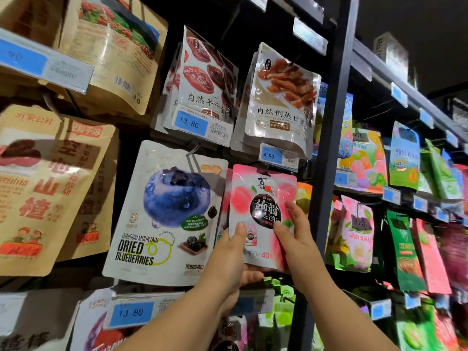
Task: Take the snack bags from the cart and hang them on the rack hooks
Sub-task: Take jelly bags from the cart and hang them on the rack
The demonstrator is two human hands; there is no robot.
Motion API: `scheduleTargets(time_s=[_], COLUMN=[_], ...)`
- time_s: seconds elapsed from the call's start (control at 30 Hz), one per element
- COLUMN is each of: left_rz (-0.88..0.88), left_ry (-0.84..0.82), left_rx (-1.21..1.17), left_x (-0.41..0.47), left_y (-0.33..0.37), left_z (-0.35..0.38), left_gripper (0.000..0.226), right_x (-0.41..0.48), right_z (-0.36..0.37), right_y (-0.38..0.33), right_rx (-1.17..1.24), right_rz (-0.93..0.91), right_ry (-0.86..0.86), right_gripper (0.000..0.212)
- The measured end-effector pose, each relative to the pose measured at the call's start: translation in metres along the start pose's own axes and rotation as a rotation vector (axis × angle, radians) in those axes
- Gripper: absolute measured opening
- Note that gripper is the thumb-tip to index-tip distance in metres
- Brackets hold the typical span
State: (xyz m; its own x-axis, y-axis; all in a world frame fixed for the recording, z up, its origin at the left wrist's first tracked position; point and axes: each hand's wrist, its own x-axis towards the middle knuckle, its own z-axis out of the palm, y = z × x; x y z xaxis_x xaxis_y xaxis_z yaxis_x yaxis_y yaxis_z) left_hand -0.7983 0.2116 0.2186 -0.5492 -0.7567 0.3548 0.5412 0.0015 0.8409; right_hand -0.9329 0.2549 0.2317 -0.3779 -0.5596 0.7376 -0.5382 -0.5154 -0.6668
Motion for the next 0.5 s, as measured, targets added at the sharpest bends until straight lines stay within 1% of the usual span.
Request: scheduleTargets(time_s=[0.07, 0.13, 0.27, 0.33, 0.37, 0.5], left_rz=[0.009, 0.019, 0.021, 0.034, 0.038, 0.007], left_ry=[-0.003, -0.006, 0.000, -0.006, -0.013, -0.046], left_rx=[0.076, 0.152, 0.260, 0.291, 0.301, 0.360], left_x=[0.005, 0.011, 0.021, 0.023, 0.023, 0.022], left_y=[0.004, 0.009, 0.010, 0.010, 0.010, 0.010], left_z=[0.002, 0.003, 0.002, 0.001, 0.000, -0.004], left_gripper=[0.030, 0.029, 0.037, 0.032, 0.032, 0.047], right_x=[0.006, 0.012, 0.021, 0.023, 0.024, 0.024], right_z=[-0.002, -0.003, -0.004, -0.004, -0.005, -0.009], right_y=[0.002, 0.004, 0.004, 0.003, 0.003, 0.004], right_rx=[0.013, 0.030, 0.029, 0.030, 0.032, 0.052], right_rz=[0.002, 0.001, 0.039, 0.059, 0.064, 0.094], right_ry=[0.018, 0.020, 0.026, 0.017, 0.020, 0.035], right_gripper=[0.044, 0.048, 0.050, 0.049, 0.048, 0.045])
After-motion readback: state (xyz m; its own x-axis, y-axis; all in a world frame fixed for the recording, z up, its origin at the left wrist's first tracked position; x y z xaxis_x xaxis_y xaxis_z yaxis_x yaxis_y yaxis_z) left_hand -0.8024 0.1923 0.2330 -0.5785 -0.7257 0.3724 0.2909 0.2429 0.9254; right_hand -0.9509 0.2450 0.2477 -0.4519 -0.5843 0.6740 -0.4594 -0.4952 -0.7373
